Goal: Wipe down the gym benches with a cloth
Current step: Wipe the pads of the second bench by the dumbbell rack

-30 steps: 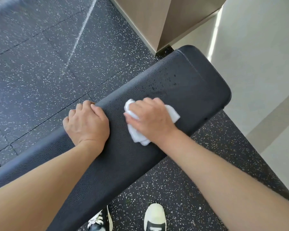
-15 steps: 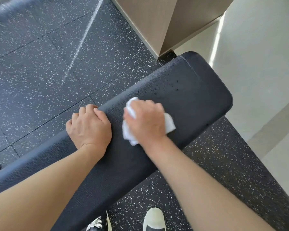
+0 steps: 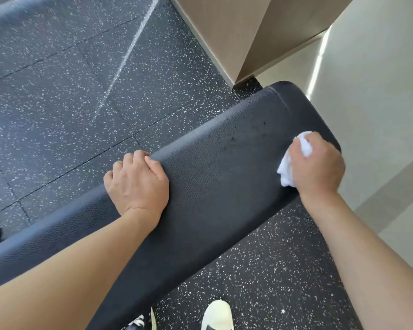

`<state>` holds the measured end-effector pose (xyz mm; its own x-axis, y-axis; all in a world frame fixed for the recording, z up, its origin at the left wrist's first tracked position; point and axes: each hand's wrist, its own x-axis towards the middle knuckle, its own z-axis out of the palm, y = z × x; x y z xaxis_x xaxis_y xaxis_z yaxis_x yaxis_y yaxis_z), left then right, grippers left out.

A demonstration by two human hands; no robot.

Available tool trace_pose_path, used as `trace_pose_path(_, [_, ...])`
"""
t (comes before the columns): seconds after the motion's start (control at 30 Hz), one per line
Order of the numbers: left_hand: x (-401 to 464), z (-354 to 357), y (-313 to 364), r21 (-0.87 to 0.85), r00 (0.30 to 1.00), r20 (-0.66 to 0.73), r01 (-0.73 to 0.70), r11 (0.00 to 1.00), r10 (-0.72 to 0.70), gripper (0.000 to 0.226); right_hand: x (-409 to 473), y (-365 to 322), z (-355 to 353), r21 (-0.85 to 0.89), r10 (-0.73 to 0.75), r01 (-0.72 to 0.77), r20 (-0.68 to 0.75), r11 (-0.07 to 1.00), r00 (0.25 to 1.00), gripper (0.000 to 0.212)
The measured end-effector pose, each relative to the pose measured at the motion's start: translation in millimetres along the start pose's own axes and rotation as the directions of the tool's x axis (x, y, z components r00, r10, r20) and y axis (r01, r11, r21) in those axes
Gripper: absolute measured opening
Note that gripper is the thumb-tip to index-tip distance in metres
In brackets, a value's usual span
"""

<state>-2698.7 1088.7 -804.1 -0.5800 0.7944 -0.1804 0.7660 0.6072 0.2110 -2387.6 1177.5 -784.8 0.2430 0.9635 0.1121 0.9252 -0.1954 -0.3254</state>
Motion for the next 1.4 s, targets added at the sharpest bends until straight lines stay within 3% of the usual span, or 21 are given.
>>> trace_pose_path(0.07, [0,-2,0,-0.006,1.0,0.005,-0.001,1.0,0.001,0.037,-15,-35,8,0.039,-0.032,0.031,0.025,0.999,0.999,0.034])
trace_pose_path(0.13, [-1,-2,1,-0.008,1.0,0.01,-0.002,1.0,0.002,0.037,-38,-82,23,0.003,-0.186,0.186,0.034,0.982,0.982,0.027])
trace_pose_path(0.27, [1,-1,0,-0.008,1.0,0.01,0.008,1.0,-0.008,0.037,-89,-174,50,0.133,-0.551,0.543,0.028,0.829,0.834,0.025])
trace_pose_path(0.33, [2,0,0,-0.004,1.0,0.022,0.019,1.0,-0.019,0.039,-91,-185,56,0.209,-0.629,0.613,0.019,0.762,0.777,0.03])
trace_pose_path(0.43, [2,0,0,0.006,1.0,0.029,0.011,1.0,-0.011,0.036,-75,-152,51,0.133,-0.723,0.713,0.046,0.689,0.69,0.027])
trace_pose_path(0.5, [1,-1,0,0.0,1.0,0.022,0.002,1.0,-0.002,0.036,-49,-112,41,-0.011,-0.693,0.695,0.062,0.719,0.718,0.028])
trace_pose_path(0.6, [1,-1,-1,-0.003,1.0,0.022,-0.001,1.0,0.001,0.041,-6,-57,20,-0.027,-0.382,0.383,0.021,0.923,0.924,0.029])
trace_pose_path(0.63, [1,-1,-1,-0.008,1.0,0.028,-0.001,1.0,0.001,0.042,3,-48,16,-0.014,-0.289,0.289,0.012,0.957,0.957,0.028])
trace_pose_path(0.73, [2,-4,-1,-0.024,0.998,0.058,0.003,1.0,-0.002,0.04,3,-62,16,-0.024,-0.161,0.161,0.016,0.987,0.987,0.028])
trace_pose_path(0.8, [1,-5,-1,-0.03,0.997,0.071,0.005,1.0,-0.003,0.041,-15,-94,22,-0.042,-0.18,0.183,0.067,0.982,0.981,0.029])
trace_pose_path(0.87, [0,-7,0,-0.033,0.997,0.081,0.002,0.999,0.001,0.044,-44,-134,34,-0.049,-0.331,0.337,0.107,0.94,0.938,0.027])
trace_pose_path(1.0, [3,-7,0,-0.031,0.996,0.091,0.009,0.999,-0.006,0.055,-84,-195,61,0.153,-0.601,0.585,0.087,0.796,0.795,0.028])
trace_pose_path(1.07, [3,-6,1,-0.027,0.997,0.073,0.009,1.0,-0.007,0.054,-80,-195,64,0.209,-0.653,0.632,0.052,0.747,0.755,0.032])
trace_pose_path(1.2, [1,-3,1,-0.001,0.998,0.057,0.02,1.0,-0.02,0.045,-43,-163,58,0.188,-0.827,0.809,0.04,0.557,0.56,0.03])
trace_pose_path(1.23, [0,-3,0,0.003,0.999,0.049,0.019,1.0,-0.019,0.043,-22,-147,56,0.149,-0.821,0.809,0.046,0.569,0.569,0.029])
trace_pose_path(1.33, [-1,-1,0,0.004,1.0,-0.004,0.019,1.0,-0.019,0.041,59,-97,47,0.021,-0.626,0.626,0.053,0.779,0.778,0.027])
trace_pose_path(1.4, [-1,1,2,-0.006,0.999,-0.028,0.024,1.0,-0.024,0.041,94,-79,44,0.044,-0.478,0.476,0.042,0.878,0.877,0.028])
